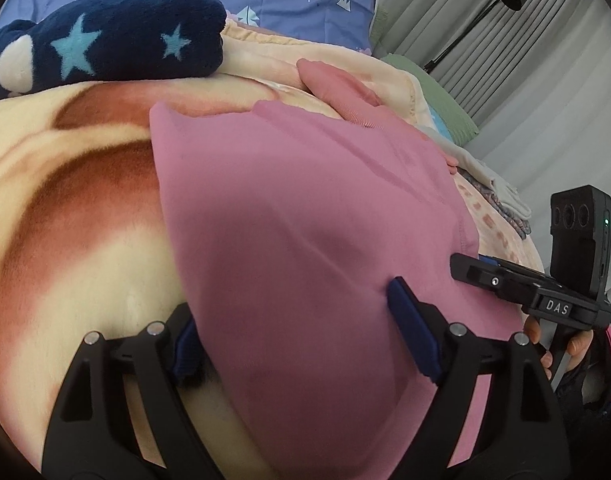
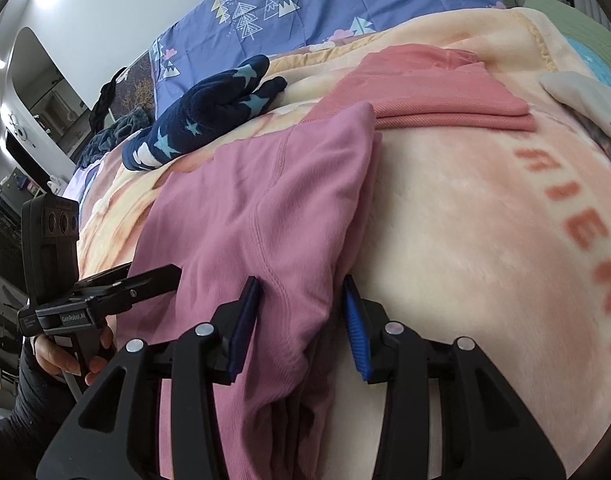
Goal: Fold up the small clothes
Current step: 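Grasp the folded pink garment edge with both tools, then lift the folded pink garment with both tools and carry it to the clothes stack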
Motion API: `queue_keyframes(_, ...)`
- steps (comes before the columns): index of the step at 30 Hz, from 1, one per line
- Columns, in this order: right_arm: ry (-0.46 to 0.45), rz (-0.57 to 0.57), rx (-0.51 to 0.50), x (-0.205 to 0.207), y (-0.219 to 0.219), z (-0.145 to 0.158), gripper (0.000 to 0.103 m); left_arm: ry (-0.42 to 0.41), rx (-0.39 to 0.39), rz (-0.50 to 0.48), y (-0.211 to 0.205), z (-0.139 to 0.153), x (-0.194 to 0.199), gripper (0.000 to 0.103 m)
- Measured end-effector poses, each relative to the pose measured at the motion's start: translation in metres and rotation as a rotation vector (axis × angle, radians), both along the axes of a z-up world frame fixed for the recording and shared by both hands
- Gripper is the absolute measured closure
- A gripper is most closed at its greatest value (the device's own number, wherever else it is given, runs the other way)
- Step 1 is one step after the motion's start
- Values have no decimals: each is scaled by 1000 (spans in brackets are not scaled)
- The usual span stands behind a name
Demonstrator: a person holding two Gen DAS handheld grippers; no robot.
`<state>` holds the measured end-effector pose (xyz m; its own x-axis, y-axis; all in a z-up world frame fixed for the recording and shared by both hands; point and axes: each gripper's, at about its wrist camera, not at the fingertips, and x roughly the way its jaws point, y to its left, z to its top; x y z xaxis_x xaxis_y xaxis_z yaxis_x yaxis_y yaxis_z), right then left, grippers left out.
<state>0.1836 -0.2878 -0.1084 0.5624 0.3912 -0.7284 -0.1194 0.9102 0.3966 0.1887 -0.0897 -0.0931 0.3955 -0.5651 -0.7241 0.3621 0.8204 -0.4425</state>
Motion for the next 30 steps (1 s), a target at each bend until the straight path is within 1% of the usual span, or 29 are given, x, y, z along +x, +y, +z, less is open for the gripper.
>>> queue_keyframes(3, 8, 32, 46, 10, -1, -4, 60, 0, -3, -9, 1, 0, 2, 20)
queue_keyframes(5, 20, 74, 84, 19, -4, -7, 60, -5, 1, -11, 0, 0, 5, 23)
queue_keyframes(7, 45, 111, 149, 30, -9, -11, 60, -12, 2, -7, 0, 0, 8, 32)
queue_keyframes(8, 57, 123, 173, 36, -10, -12, 60, -13, 0, 0, 0, 1, 9, 35)
queue_keyframes(9, 70, 132, 186, 41, -11, -13, 60, -11, -5, 10, 2, 1, 10, 40)
queue_keyframes(11, 85, 130, 176, 42, -9, -9, 59, -3, -19, 17, 6, 3, 10, 44)
queue_keyframes(12, 78, 127, 156, 38, -9, -3, 55, -5, -20, 16, 7, 5, 8, 45)
queue_keyframes(15, 47, 119, 72, 24, -10, 12, 42, -10, -7, 12, 9, 6, 5, 45)
queue_keyframes(17, 55, 100, 63, 19, -16, 13, 42, -6, -6, 19, 9, 5, 5, 43)
queue_keyframes(19, 82, 68, 76, 17, -25, 10, 42, -7, -6, 24, 9, 5, 5, 43)
queue_keyframes(20, 87, 63, 103, 17, -29, 8, 42, -8, -5, 23, 9, 5, 5, 43)
queue_keyframes(23, 109, 67, 162, 27, -31, -1, 41, -1, -1, 11, 7, 3, 8, 40)
queue_keyframes(24, 119, 72, 174, 33, -29, -5, 39, 1, 0, 6, 7, 2, 9, 38)
queue_keyframes(26, 120, 100, 166, 46, -19, -11, 37, 10, 0, 0, 4, 0, 14, 35)
queue_keyframes(27, 110, 115, 154, 50, -15, -10, 39, 10, 1, -1, 3, -1, 15, 35)
queue_keyframes(28, 98, 126, 142, 53, -10, -10, 44, 7, 2, 1, 1, 0, 16, 37)
queue_keyframes(29, 80, 142, 133, 56, -6, -8, 63, -4, 8, 5, 0, 2, 16, 42)
queue_keyframes(30, 71, 157, 144, 57, -3, -6, 76, -17, 11, 10, 0, 4, 16, 58)
